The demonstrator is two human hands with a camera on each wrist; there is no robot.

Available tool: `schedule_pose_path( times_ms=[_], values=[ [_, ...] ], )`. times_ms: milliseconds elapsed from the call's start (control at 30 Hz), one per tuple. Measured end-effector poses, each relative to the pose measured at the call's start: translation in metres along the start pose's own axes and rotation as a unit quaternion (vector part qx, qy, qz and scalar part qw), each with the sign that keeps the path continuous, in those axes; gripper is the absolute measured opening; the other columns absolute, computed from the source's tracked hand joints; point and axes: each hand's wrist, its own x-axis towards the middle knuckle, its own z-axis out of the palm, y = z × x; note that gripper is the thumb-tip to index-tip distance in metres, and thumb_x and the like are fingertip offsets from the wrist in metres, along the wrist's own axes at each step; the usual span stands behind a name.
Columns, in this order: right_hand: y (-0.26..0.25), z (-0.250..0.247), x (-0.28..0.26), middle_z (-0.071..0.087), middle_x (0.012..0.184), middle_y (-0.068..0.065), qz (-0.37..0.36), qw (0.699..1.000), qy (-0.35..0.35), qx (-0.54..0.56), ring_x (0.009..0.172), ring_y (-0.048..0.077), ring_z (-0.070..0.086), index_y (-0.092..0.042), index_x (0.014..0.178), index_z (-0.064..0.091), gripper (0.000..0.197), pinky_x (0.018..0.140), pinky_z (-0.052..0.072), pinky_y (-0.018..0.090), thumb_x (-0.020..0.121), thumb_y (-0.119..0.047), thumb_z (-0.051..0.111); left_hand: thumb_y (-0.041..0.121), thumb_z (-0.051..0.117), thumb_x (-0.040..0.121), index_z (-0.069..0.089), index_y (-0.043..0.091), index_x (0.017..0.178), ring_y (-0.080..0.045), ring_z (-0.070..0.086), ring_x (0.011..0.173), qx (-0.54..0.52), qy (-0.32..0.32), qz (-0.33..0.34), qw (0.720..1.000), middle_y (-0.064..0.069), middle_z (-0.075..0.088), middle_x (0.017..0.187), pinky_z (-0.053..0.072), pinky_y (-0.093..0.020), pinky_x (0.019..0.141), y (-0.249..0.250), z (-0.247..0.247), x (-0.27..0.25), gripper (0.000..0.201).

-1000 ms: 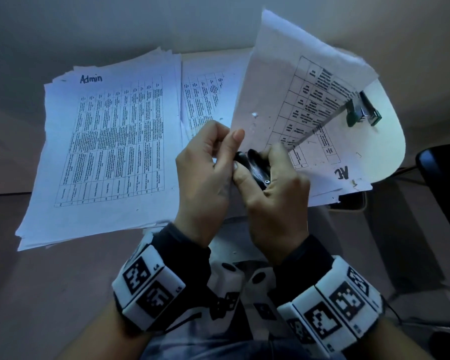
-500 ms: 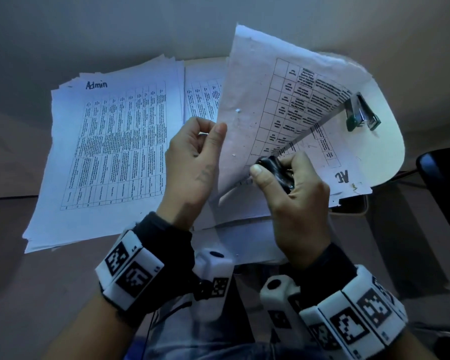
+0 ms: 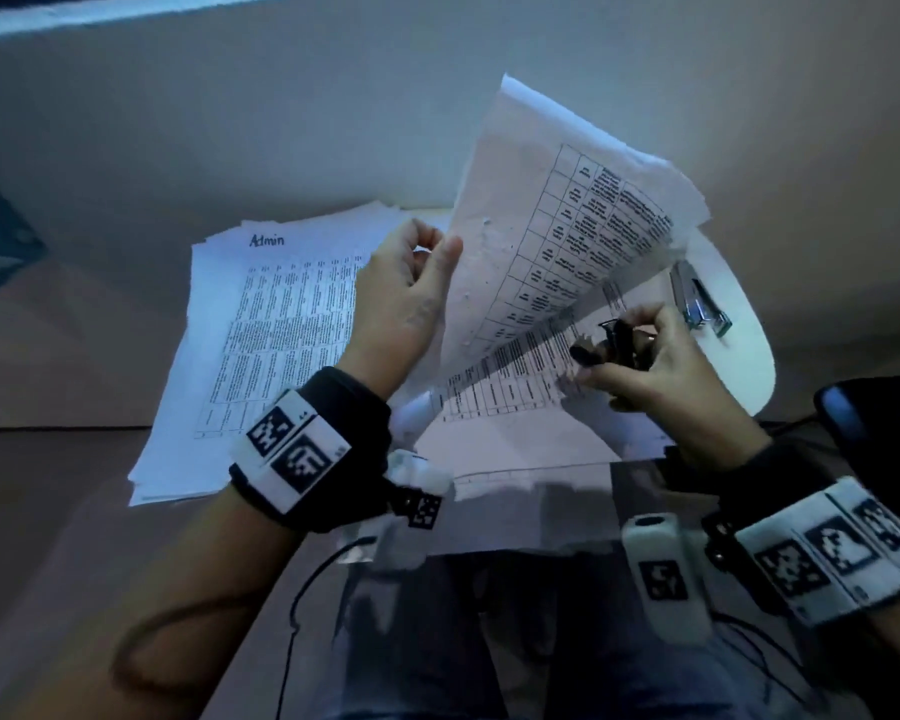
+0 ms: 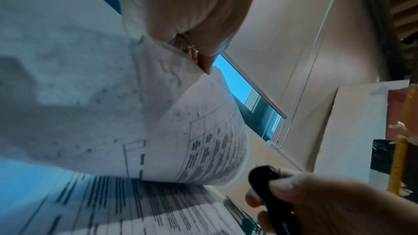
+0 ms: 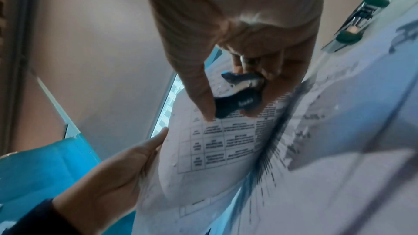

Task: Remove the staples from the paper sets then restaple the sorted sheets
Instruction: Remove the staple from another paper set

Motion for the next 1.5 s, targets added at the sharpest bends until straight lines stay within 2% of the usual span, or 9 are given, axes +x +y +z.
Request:
schedule_pose_path(
  times_ms=[200, 367, 500, 700, 900, 1067, 1200, 1367, 1500],
  values=[
    [-0.044, -0.023, 0.029, 0.051, 0.085, -0.001, -0.104, 0.989, 0.093, -0.058, 0.072, 0.012, 0.050, -0.020, 0.093, 0.045, 0.037, 0.057, 0.044, 0.021, 0.073, -0.012, 0.075, 0.023, 0.054, 0.093, 0.043, 0.025, 0.068, -0.001, 0.029, 0.039, 0.080, -0.036, 0.073, 0.993, 0.005, 0.042, 0.051, 0.023, -0.014, 0.042, 0.026, -0.008, 0.015, 0.027],
    [-0.099, -0.041, 0.062, 0.044, 0.113, 0.003, -0.198, 0.962, 0.126, -0.140, 0.106, 0.020, 0.049, -0.012, 0.111, 0.044, 0.075, 0.093, 0.044, 0.034, 0.057, -0.045, 0.083, 0.019, 0.062, 0.088, 0.052, 0.015, 0.076, 0.000, 0.037, 0.042, 0.114, -0.059, 0.130, 0.983, 0.008, 0.047, 0.052, 0.029, -0.011, 0.046, 0.048, -0.023, 0.034, 0.016],
    [-0.122, -0.035, 0.071, 0.052, 0.086, -0.007, -0.189, 0.977, -0.014, -0.095, 0.071, -0.006, 0.055, -0.021, 0.087, 0.046, 0.042, 0.069, 0.044, 0.009, 0.063, -0.017, 0.080, 0.034, 0.059, 0.088, 0.054, 0.016, 0.080, -0.010, 0.050, 0.054, 0.192, -0.031, 0.210, 0.958, 0.003, 0.057, 0.063, 0.042, -0.026, 0.056, 0.059, -0.031, 0.048, 0.020],
    [-0.133, -0.030, 0.076, 0.047, 0.076, 0.001, -0.201, 0.979, 0.020, -0.035, 0.077, 0.021, 0.046, -0.023, 0.076, 0.045, 0.046, 0.072, 0.043, 0.040, 0.054, -0.015, 0.085, 0.049, 0.064, 0.074, 0.057, 0.026, 0.098, 0.004, 0.052, 0.062, 0.206, -0.070, 0.214, 0.952, 0.017, 0.056, 0.071, 0.043, -0.015, 0.061, 0.064, -0.055, 0.058, 0.034],
    [-0.152, -0.029, 0.073, 0.044, 0.074, -0.002, -0.238, 0.971, 0.013, -0.011, 0.071, 0.018, 0.044, -0.022, 0.076, 0.043, 0.047, 0.066, 0.042, 0.033, 0.059, -0.007, 0.084, 0.036, 0.062, 0.073, 0.068, 0.019, 0.088, 0.010, 0.053, 0.061, 0.185, -0.074, 0.224, 0.954, 0.011, 0.064, 0.074, 0.037, -0.007, 0.060, 0.074, -0.069, 0.064, 0.023],
    [-0.186, -0.026, 0.064, 0.043, 0.075, -0.003, -0.296, 0.955, 0.006, -0.004, 0.069, 0.015, 0.045, -0.022, 0.077, 0.042, 0.042, 0.062, 0.045, 0.026, 0.069, 0.002, 0.075, 0.040, 0.057, 0.077, 0.062, 0.019, 0.077, -0.022, 0.062, 0.070, 0.176, -0.049, 0.209, 0.961, -0.001, 0.066, 0.074, 0.050, -0.040, 0.069, 0.107, -0.083, 0.069, 0.022],
    [-0.212, -0.010, 0.064, 0.044, 0.074, -0.004, -0.326, 0.945, 0.006, 0.037, 0.068, 0.011, 0.047, -0.020, 0.080, 0.042, 0.041, 0.063, 0.048, 0.025, 0.072, 0.006, 0.072, 0.051, 0.061, 0.074, 0.058, 0.021, 0.096, -0.021, 0.058, 0.083, 0.255, 0.034, 0.238, 0.936, 0.008, 0.059, 0.086, 0.041, -0.030, 0.069, 0.126, -0.113, 0.078, 0.037],
    [-0.231, 0.005, 0.077, 0.061, 0.066, -0.001, -0.278, 0.948, -0.048, 0.147, 0.060, 0.013, 0.061, -0.012, 0.078, 0.045, 0.027, 0.055, 0.049, 0.023, 0.075, 0.007, 0.064, 0.020, 0.074, 0.076, 0.053, 0.029, 0.085, 0.009, 0.055, 0.061, 0.070, 0.090, 0.121, 0.986, 0.016, 0.061, 0.075, 0.039, -0.006, 0.057, 0.110, -0.170, 0.077, 0.024],
    [-0.215, 0.031, 0.085, 0.064, 0.053, -0.001, -0.201, 0.949, -0.056, 0.235, 0.050, 0.010, 0.062, -0.011, 0.067, 0.046, 0.029, 0.052, 0.050, 0.020, 0.079, 0.013, 0.057, 0.021, 0.059, 0.087, 0.056, 0.016, 0.089, 0.004, 0.060, 0.050, -0.220, 0.044, -0.060, 0.973, 0.012, 0.066, 0.057, 0.046, -0.013, 0.047, 0.070, -0.161, 0.063, 0.007]
  ],
)
